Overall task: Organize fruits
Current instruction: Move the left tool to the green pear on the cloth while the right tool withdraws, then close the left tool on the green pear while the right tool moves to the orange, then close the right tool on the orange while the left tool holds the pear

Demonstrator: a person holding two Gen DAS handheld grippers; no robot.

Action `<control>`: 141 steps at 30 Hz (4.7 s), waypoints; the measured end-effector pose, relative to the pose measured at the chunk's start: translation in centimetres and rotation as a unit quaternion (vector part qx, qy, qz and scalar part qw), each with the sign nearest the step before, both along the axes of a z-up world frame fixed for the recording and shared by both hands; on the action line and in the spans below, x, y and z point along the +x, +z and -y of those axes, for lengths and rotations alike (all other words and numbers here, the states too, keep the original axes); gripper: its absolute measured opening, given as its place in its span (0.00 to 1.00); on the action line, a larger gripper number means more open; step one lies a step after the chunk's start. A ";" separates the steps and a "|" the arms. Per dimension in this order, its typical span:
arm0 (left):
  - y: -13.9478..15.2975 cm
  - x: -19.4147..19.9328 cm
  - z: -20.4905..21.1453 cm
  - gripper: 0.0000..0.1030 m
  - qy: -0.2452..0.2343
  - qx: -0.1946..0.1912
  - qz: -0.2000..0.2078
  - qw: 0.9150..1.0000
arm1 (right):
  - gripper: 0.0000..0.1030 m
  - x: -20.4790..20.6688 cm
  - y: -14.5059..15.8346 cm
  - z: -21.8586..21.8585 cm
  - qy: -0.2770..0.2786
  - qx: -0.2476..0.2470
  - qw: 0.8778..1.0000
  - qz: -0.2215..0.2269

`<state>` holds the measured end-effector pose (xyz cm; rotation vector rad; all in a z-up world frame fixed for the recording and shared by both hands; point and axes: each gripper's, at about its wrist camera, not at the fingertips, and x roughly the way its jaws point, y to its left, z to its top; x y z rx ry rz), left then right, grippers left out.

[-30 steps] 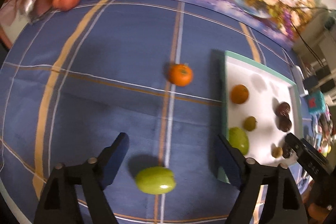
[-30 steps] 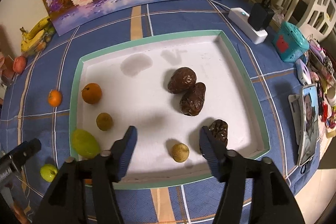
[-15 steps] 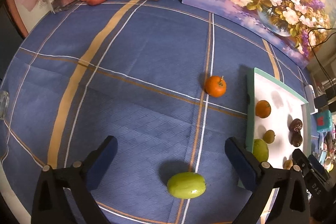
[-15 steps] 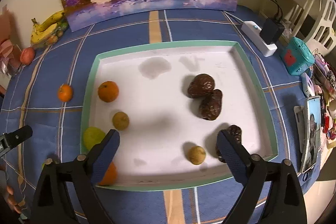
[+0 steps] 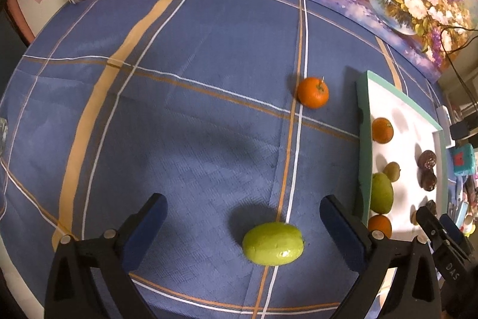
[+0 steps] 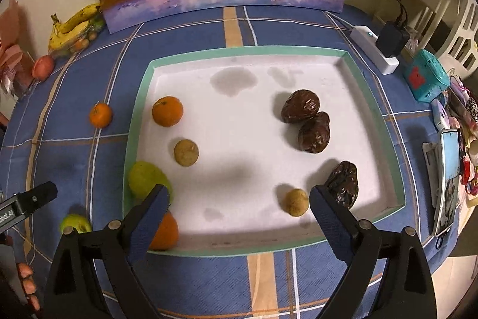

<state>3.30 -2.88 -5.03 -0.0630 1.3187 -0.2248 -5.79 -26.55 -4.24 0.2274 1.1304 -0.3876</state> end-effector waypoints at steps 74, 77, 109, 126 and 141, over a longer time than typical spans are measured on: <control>1.0 3.8 0.6 0.52 0.003 -0.035 -0.016 0.999 | 0.92 0.9 -0.5 0.0 -0.002 0.012 1.000 0.001; 0.5 4.8 0.3 0.52 0.013 -0.038 -0.019 0.999 | 0.92 1.4 -0.2 -0.1 -0.002 0.003 1.000 0.007; 1.4 11.4 -7.0 0.52 0.090 -0.038 0.042 0.994 | 0.74 14.2 -0.1 -9.0 0.108 0.063 0.992 0.026; 1.1 12.0 -7.6 0.52 0.094 -0.046 0.042 0.994 | 0.34 17.8 -4.5 -10.8 0.111 0.077 0.991 -0.019; 3.5 10.7 -5.8 0.52 0.055 -0.052 0.062 0.995 | 0.33 13.3 -0.2 -10.4 0.118 0.012 0.993 0.018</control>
